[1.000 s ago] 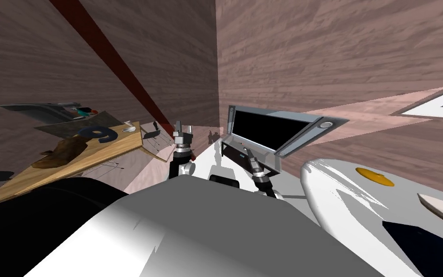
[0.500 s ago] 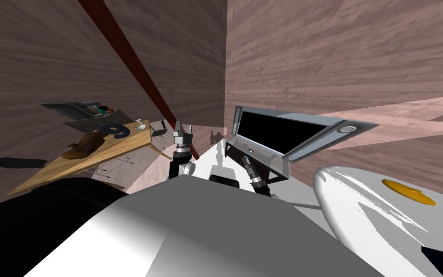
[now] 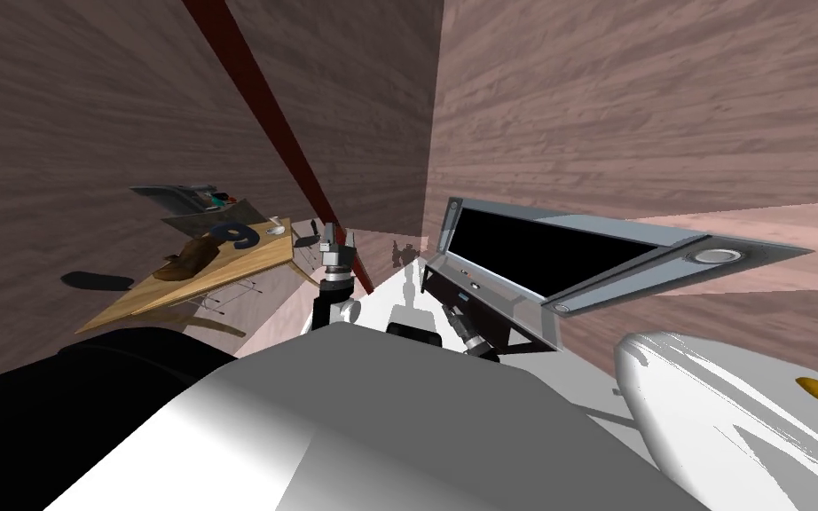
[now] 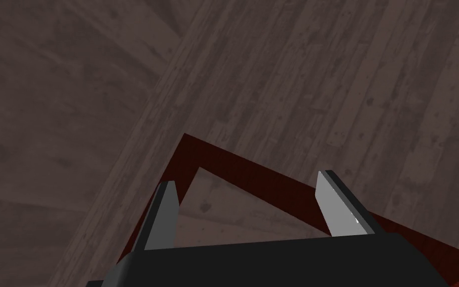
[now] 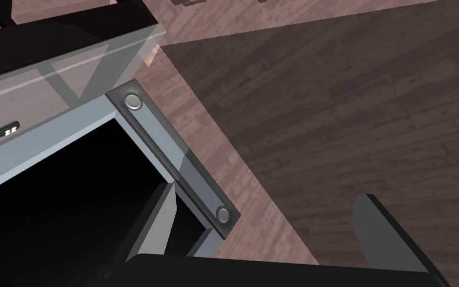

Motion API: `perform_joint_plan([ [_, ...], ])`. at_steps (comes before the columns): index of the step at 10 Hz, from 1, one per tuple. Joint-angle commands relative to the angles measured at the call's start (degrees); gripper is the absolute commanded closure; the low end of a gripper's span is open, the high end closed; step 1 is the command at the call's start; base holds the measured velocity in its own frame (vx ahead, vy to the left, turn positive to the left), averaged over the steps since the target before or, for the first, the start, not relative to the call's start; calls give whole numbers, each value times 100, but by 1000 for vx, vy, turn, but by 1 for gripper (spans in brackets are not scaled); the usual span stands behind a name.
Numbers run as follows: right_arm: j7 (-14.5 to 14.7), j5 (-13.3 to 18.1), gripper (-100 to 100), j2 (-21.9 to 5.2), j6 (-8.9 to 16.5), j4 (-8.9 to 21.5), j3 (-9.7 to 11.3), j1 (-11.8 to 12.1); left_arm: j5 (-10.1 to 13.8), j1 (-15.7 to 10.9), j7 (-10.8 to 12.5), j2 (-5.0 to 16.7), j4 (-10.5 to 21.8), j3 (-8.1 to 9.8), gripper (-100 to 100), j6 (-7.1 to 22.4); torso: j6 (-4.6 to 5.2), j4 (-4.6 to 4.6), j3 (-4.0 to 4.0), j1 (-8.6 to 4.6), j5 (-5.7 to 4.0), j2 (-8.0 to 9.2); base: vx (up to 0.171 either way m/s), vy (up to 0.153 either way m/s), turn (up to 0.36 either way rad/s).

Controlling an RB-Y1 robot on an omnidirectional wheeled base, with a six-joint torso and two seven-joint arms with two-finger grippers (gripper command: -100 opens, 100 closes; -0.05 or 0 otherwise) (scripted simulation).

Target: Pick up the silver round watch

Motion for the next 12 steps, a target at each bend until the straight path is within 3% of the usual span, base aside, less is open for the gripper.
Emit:
perform_joint_plan([
  [1, 100, 21, -100, -128, 13, 238, 57, -37, 0, 0, 0, 0, 0, 0, 0, 0, 0, 0, 0, 0, 0, 0, 60, 42, 83],
  [2, 296, 91, -100, -343, 104, 473, 190, -57, 0, 1, 0, 0, 0, 1, 0, 0, 3, 0, 0, -5, -1, 1, 79, 59, 178],
  [5, 490, 165, -100, -556, 197, 776, 319, -77, 0, 0, 0, 0, 0, 0, 0, 0, 1, -1, -3, -7, -1, -4, 76, 32, 119],
  [7, 848, 323, -100, -972, 386, 1207, 562, -119, 0, 1, 0, 0, 0, 0, 0, 0, 0, -3, -10, -9, -2, -18, 143, 32, 228],
  [8, 869, 323, -100, -972, 386, 1291, 562, -119, 0, 1, 0, 0, 0, 1, 0, 0, 0, -7, -19, -12, -2, -33, 124, 17, 87],
  [10, 1227, 492, -100, -1324, 577, 1820, 787, -165, 0, 1, 0, 0, 0, 1, 0, 0, 1, -5, -12, -10, -1, -21, 142, 22, 237],
  [11, 1228, 492, -100, -1375, 577, 1820, 787, -165, 0, 1, 0, 1, 0, 1, 0, 0, 0, -7, -21, -14, -3, -36, 137, -22, 84],
  [12, 1398, 579, -100, -1573, 670, 2066, 892, -188, 0, 2, 0, 1, -1, 2, 0, 0, 5, -7, -17, -22, -3, -27, 119, -30, 153],
])
